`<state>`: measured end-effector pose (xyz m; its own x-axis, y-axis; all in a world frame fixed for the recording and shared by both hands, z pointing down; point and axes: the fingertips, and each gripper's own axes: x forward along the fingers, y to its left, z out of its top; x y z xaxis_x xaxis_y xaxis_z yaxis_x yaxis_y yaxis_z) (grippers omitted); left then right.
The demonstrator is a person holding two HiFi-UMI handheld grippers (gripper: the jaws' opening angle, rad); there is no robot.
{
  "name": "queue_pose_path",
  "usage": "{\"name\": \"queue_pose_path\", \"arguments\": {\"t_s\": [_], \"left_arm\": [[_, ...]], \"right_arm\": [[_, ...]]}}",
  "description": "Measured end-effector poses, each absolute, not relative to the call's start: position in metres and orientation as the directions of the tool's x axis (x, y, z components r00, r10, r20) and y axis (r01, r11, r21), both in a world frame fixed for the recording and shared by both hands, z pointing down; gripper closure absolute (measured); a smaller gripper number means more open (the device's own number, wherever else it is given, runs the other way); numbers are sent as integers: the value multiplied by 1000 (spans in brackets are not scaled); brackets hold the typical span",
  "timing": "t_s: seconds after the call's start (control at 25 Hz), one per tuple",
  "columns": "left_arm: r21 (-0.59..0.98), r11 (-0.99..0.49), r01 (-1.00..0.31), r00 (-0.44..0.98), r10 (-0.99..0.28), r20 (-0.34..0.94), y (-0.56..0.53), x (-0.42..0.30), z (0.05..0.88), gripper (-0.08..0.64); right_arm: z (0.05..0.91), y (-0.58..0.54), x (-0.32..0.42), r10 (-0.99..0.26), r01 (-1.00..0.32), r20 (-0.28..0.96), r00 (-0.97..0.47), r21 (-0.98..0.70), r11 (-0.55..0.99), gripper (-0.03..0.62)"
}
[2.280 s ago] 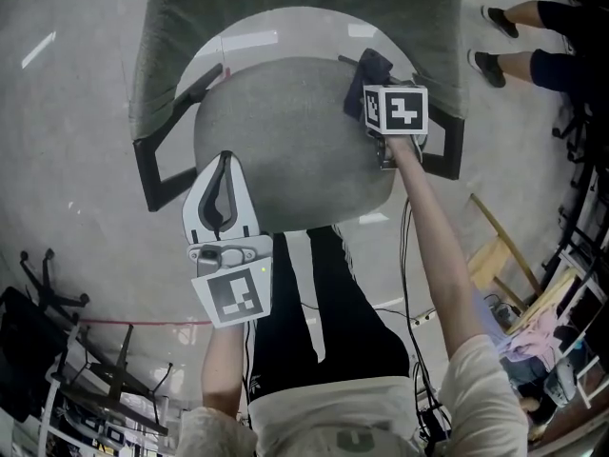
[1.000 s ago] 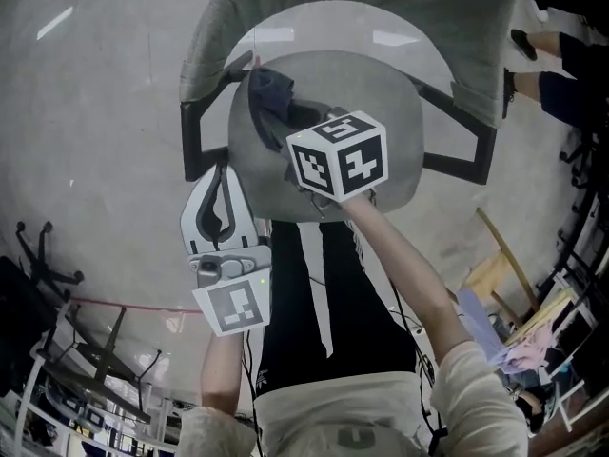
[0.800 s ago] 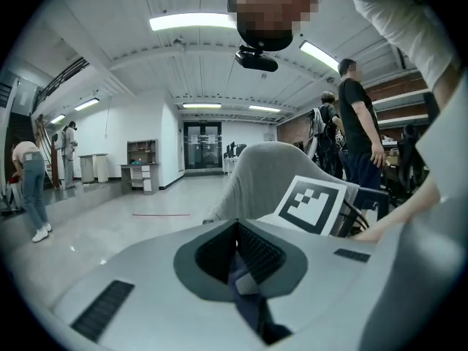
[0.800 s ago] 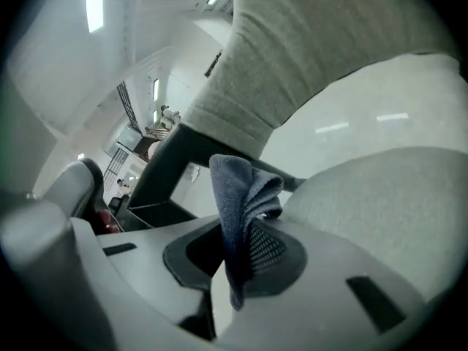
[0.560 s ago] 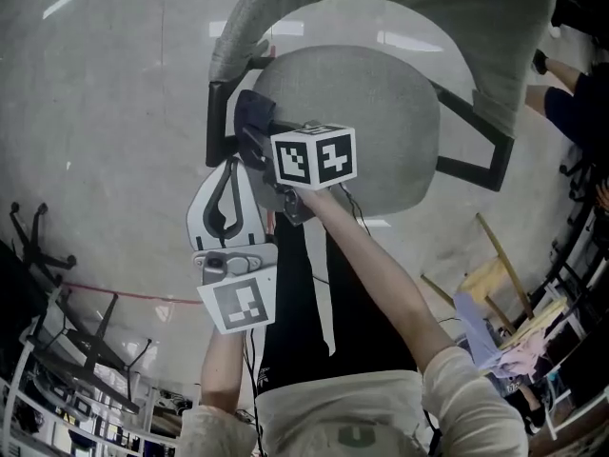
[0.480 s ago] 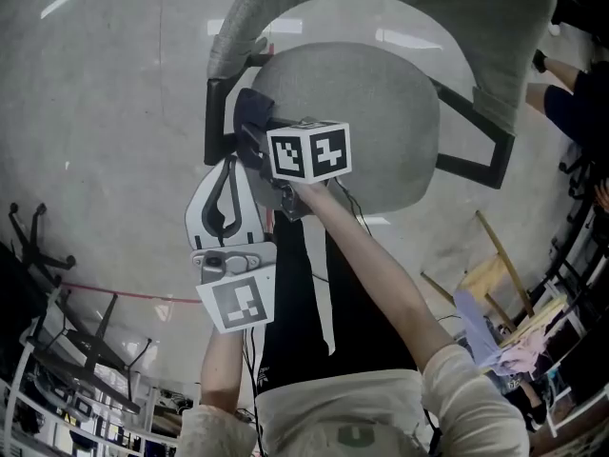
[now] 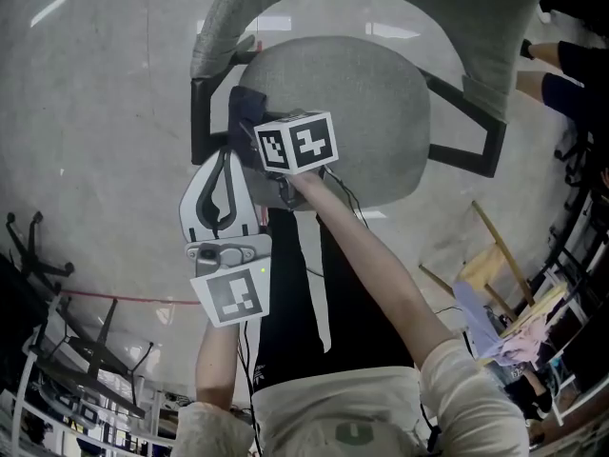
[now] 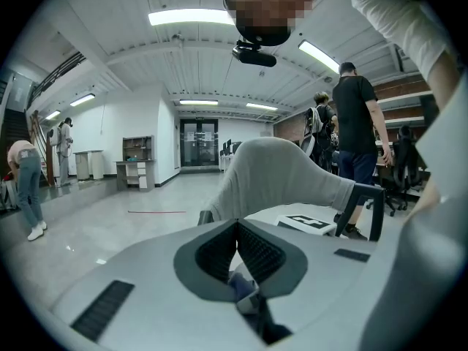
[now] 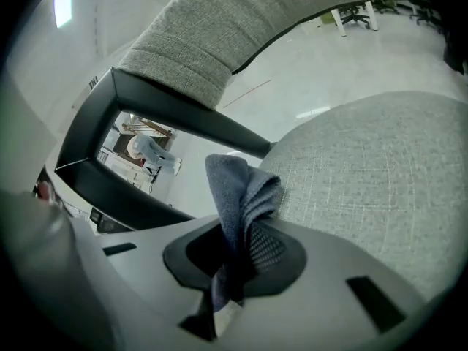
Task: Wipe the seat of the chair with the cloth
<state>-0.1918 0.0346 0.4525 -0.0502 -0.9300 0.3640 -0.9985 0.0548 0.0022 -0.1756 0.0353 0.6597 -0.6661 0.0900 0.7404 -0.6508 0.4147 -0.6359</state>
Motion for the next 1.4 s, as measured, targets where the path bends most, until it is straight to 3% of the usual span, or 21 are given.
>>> {"name": "queue_pose_path", "arguments": {"t_s": [0.52, 0.92, 1.4], "left_arm": [[-17, 54, -998, -57, -927, 371, 30, -177, 454, 545], [29, -4, -1000, 14, -931, 365, 3, -132, 454, 545], [41, -87, -995, 96, -925, 368, -18, -81, 451, 544]], "right_arm": [[656, 19, -122, 34, -666, 780, -625, -556, 497, 543], [663, -10, -29, -54, -749, 837, -545, -456, 481, 543], [662, -38, 102, -181, -853, 919, -349, -231, 468, 543]]}}
